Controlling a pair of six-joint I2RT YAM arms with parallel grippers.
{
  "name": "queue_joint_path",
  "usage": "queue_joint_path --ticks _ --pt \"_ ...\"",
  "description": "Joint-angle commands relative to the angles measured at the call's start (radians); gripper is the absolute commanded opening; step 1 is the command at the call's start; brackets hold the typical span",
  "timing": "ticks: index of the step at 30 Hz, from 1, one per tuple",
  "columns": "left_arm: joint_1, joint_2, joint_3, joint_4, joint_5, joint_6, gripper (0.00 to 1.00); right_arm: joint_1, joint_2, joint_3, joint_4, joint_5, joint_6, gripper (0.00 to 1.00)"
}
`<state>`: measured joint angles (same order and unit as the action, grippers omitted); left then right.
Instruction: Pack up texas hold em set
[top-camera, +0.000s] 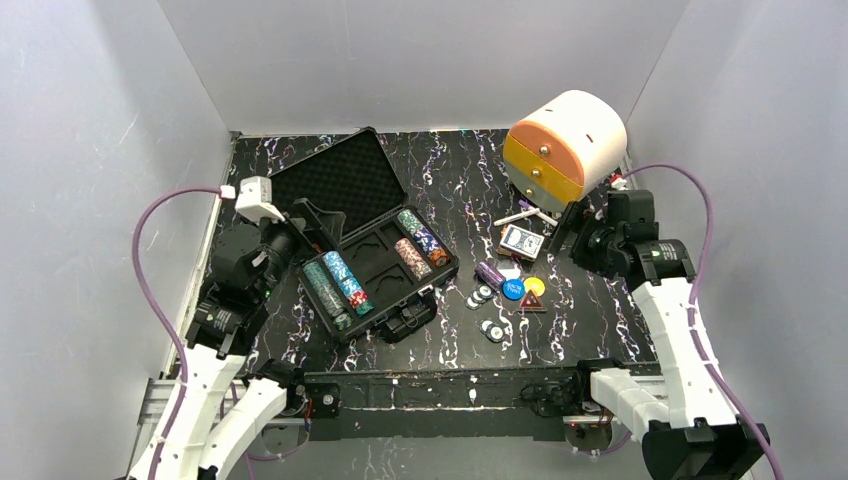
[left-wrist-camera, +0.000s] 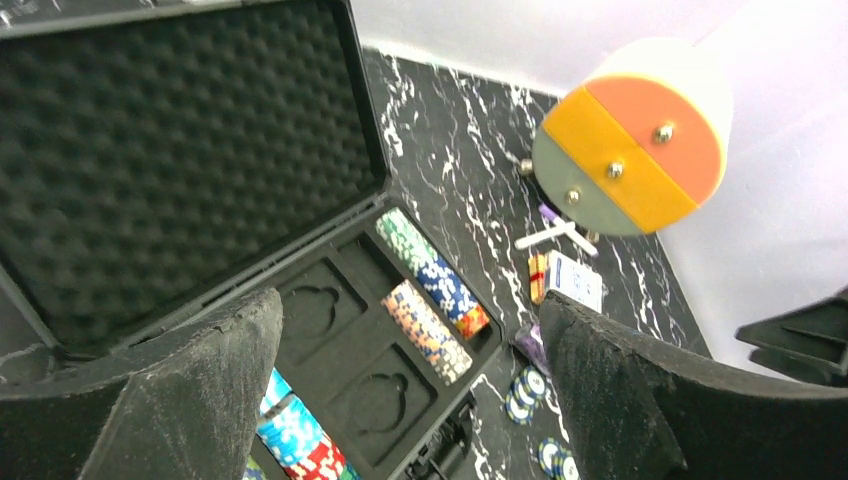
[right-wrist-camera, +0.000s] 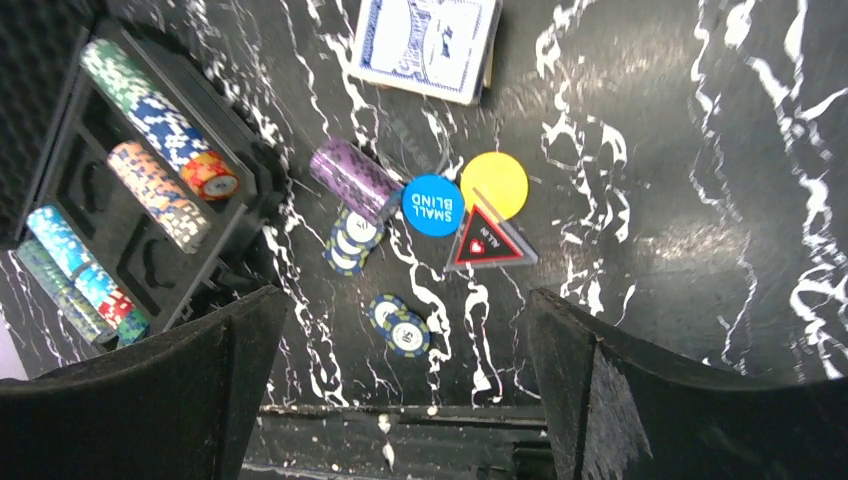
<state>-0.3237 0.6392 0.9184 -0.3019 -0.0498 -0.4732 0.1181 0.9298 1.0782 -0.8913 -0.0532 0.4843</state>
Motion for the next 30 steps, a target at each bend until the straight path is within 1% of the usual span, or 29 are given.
queue_joint_path --ticks 1,4,11,17,19,22,24,26,30 --pt "0.004 0.024 -0.048 0.044 0.083 -0.039 0.98 0.002 0.019 -0.064 0.063 -0.051 0.057 0.98" --pt "0.004 0.063 -0.069 0.074 0.076 -0.05 0.98 0.002 0.067 -0.095 0.123 -0.037 0.067 0.99" --pt "0.005 0.179 -0.094 0.138 0.101 -0.079 0.98 0.033 0.223 -0.129 0.228 0.104 0.168 0.98" --pt "0.004 0.25 -0.12 0.218 0.166 -0.119 0.98 0.126 0.304 -0.165 0.323 0.233 0.342 0.97" --pt "0.004 0.273 -0.126 0.229 0.179 -0.133 0.98 0.166 0.33 -0.176 0.372 0.263 0.389 0.94" --pt "0.003 0.292 -0.132 0.241 0.183 -0.142 0.98 0.245 0.393 -0.168 0.439 0.341 0.406 0.93" --pt "0.003 0.292 -0.136 0.247 0.182 -0.144 0.98 0.274 0.45 -0.132 0.423 0.392 0.408 0.93" --pt "0.003 0.281 -0.143 0.251 0.181 -0.148 0.98 0.277 0.505 -0.097 0.378 0.428 0.428 0.95" --pt "0.003 0.268 -0.156 0.251 0.202 -0.137 0.98 0.284 0.562 -0.07 0.363 0.444 0.472 0.95"
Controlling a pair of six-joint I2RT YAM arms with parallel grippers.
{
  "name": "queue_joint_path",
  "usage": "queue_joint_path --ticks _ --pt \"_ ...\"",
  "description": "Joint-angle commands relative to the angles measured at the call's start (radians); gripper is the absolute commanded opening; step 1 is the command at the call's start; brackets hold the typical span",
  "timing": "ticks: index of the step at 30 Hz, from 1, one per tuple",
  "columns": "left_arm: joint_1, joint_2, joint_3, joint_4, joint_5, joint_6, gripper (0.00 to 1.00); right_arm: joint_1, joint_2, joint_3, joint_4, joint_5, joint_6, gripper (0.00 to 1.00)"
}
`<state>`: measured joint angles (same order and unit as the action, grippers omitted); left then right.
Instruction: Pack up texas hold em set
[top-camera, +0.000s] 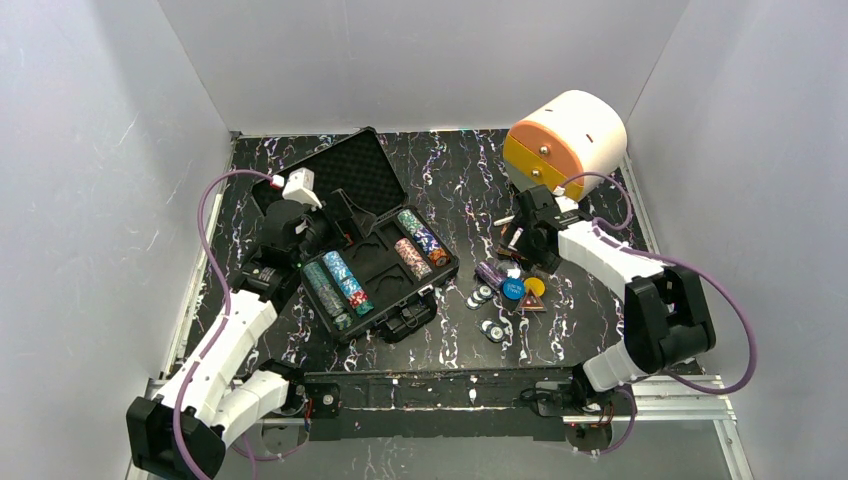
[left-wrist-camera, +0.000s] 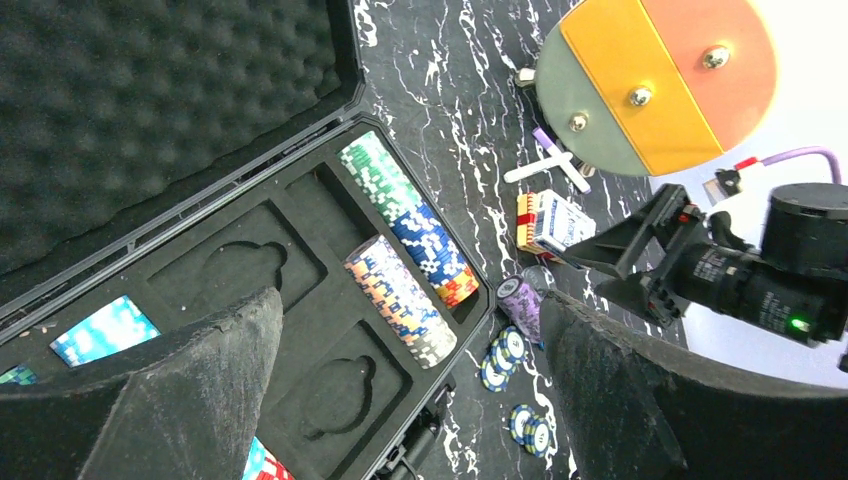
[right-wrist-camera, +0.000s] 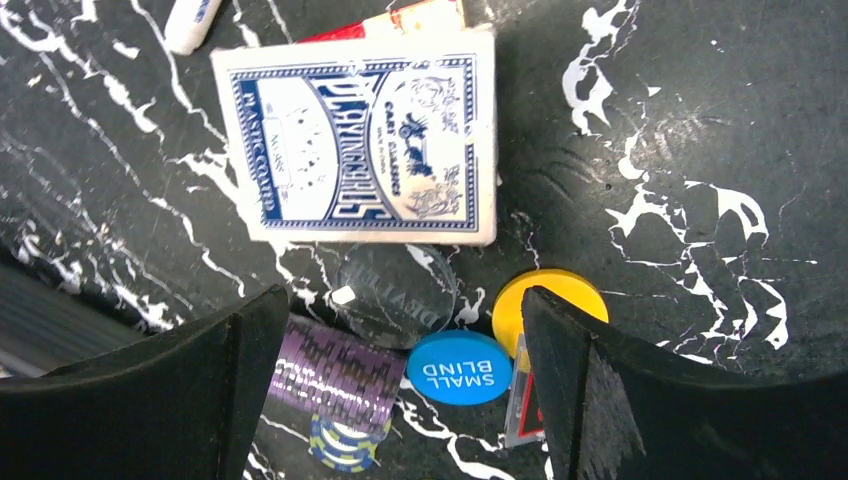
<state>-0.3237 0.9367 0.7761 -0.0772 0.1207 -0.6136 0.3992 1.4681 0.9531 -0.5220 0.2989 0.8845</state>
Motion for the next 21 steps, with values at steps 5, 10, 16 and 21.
queue_joint_path --ticks 5,10,16,21 --pt "0.003 -0.03 -0.027 0.022 0.042 0.002 0.98 0.036 0.034 0.102 -0.049 0.215 0.309 0.89" --pt "0.003 -0.053 -0.024 -0.009 -0.002 -0.012 0.98 0.048 0.074 0.14 -0.062 0.274 0.504 0.88" --pt "0.003 -0.096 -0.013 -0.075 -0.036 0.001 0.98 0.049 0.177 0.244 -0.193 0.317 0.69 0.89" --pt "0.002 -0.107 -0.022 -0.092 -0.04 0.02 0.98 0.049 0.239 0.273 -0.22 0.327 0.775 0.89"
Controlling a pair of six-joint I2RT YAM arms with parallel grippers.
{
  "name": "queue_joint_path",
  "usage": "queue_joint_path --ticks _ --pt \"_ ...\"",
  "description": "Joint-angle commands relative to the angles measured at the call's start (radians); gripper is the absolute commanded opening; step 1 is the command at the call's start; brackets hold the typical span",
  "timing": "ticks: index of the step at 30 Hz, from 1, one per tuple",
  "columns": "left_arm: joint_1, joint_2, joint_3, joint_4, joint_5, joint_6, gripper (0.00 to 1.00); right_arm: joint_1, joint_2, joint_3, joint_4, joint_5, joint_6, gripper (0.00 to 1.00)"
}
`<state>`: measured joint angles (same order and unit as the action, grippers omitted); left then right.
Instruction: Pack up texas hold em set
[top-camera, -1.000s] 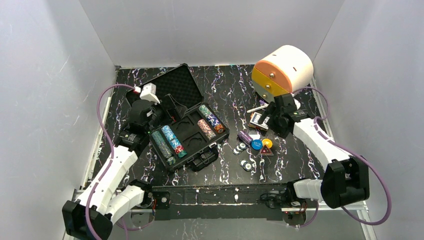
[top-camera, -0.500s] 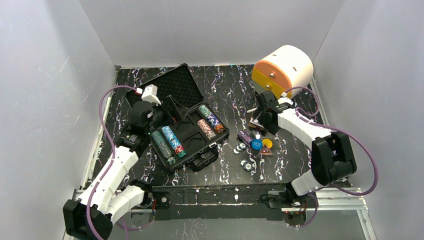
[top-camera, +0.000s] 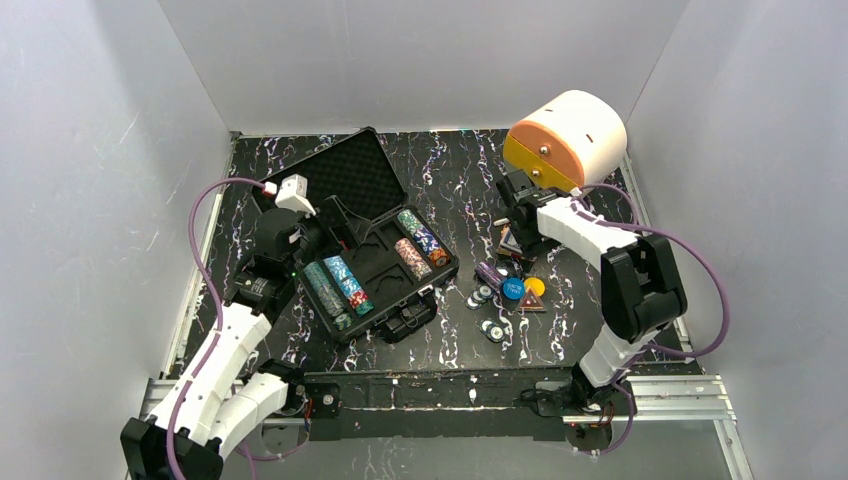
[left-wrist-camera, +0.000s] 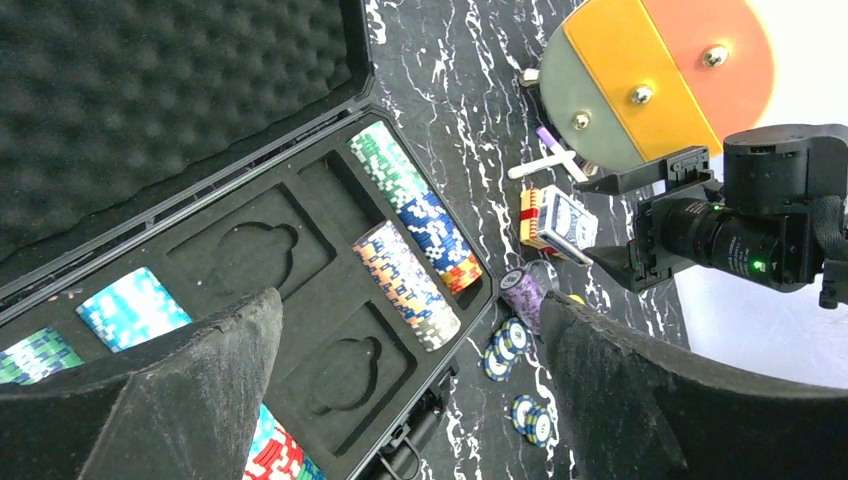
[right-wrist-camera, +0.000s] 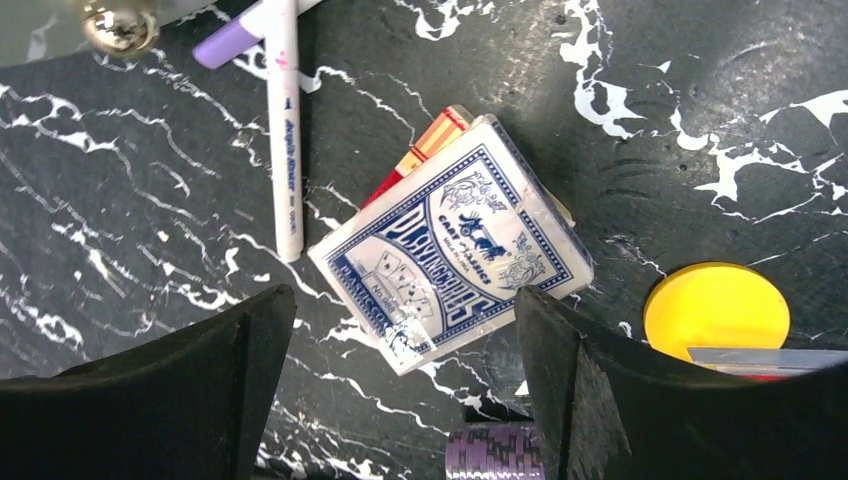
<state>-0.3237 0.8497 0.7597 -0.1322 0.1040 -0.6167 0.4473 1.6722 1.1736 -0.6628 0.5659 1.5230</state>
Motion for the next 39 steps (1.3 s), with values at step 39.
queue_joint_path --ticks 39 --pt "0.002 -0.066 -0.016 -0.145 -0.09 0.074 0.98 -0.038 -0.082 -0.02 -0.023 -0.099 0.167 0.99"
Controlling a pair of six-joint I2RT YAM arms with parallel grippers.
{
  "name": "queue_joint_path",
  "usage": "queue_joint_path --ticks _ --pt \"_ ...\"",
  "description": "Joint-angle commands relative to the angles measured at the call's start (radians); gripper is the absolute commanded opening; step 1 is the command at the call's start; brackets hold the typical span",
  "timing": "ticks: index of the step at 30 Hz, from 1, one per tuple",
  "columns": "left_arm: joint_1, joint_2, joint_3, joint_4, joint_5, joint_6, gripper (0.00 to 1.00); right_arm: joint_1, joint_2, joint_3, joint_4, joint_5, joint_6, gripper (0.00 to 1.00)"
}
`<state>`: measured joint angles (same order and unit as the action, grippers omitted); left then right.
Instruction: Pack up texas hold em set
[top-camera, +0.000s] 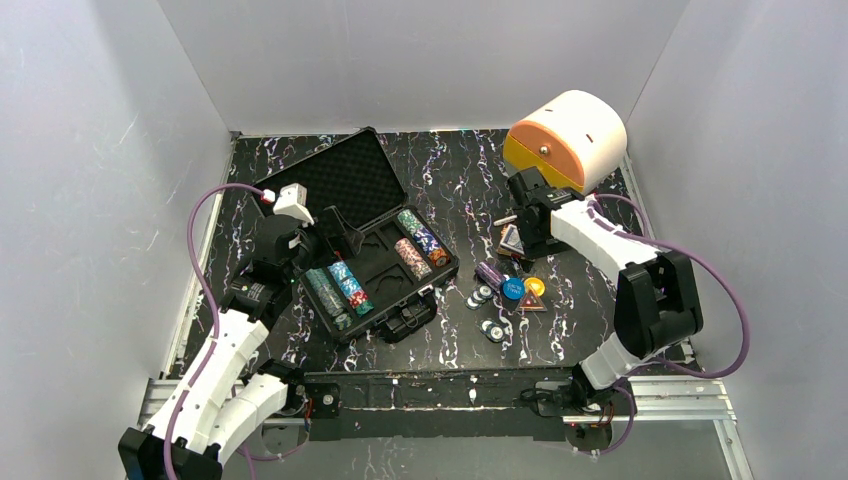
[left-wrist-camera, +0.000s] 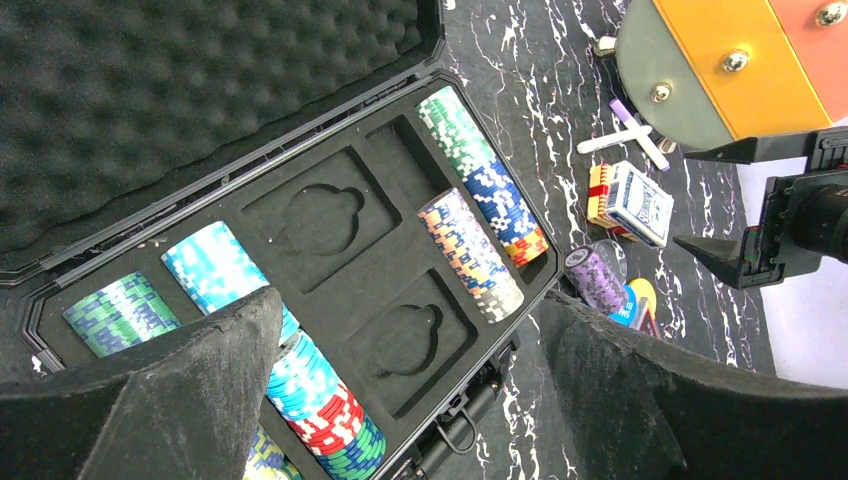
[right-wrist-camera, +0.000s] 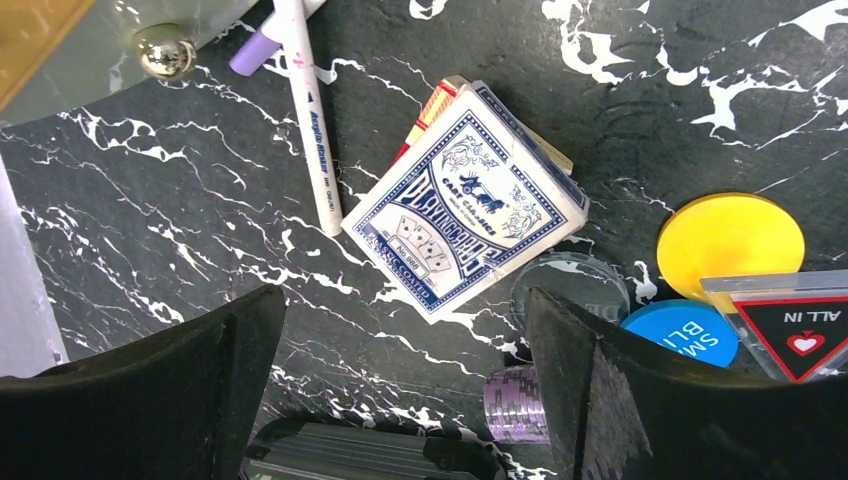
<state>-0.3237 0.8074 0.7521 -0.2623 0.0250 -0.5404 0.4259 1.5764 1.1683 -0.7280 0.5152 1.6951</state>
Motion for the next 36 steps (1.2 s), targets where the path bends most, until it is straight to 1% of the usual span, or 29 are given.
queue_joint_path --ticks 1,4,8,13,24,27,33,36 --pt "0.003 -0.024 -0.009 -0.015 -0.011 -0.002 0.98 -0.022 0.014 -0.023 0.054 -0.056 -0.004 0.99" --pt "0.003 -0.022 -0.011 -0.015 -0.011 0.002 0.98 -0.045 0.021 -0.051 0.095 -0.074 -0.01 0.99" --pt "0.003 -0.029 -0.013 -0.016 -0.011 0.005 0.98 -0.093 0.043 -0.072 0.118 -0.135 -0.012 0.99" --pt "0.002 -0.032 -0.008 -0.015 -0.046 0.01 0.98 -0.111 0.071 -0.072 0.115 -0.17 0.016 0.99" --pt "0.003 -0.026 -0.013 -0.018 -0.051 0.015 0.98 -0.134 0.155 -0.022 0.082 -0.197 0.04 0.98" --pt "0.003 -0.027 -0.011 -0.02 -0.053 0.016 0.98 -0.134 0.147 -0.022 0.069 -0.187 0.037 0.93" --pt "0.002 -0.025 -0.02 -0.019 -0.053 0.012 0.98 -0.133 0.08 -0.06 0.058 -0.149 0.031 0.91" --pt "0.002 -0.022 -0.022 -0.016 -0.051 0.01 0.98 -0.134 0.049 -0.081 0.068 -0.156 0.022 0.87"
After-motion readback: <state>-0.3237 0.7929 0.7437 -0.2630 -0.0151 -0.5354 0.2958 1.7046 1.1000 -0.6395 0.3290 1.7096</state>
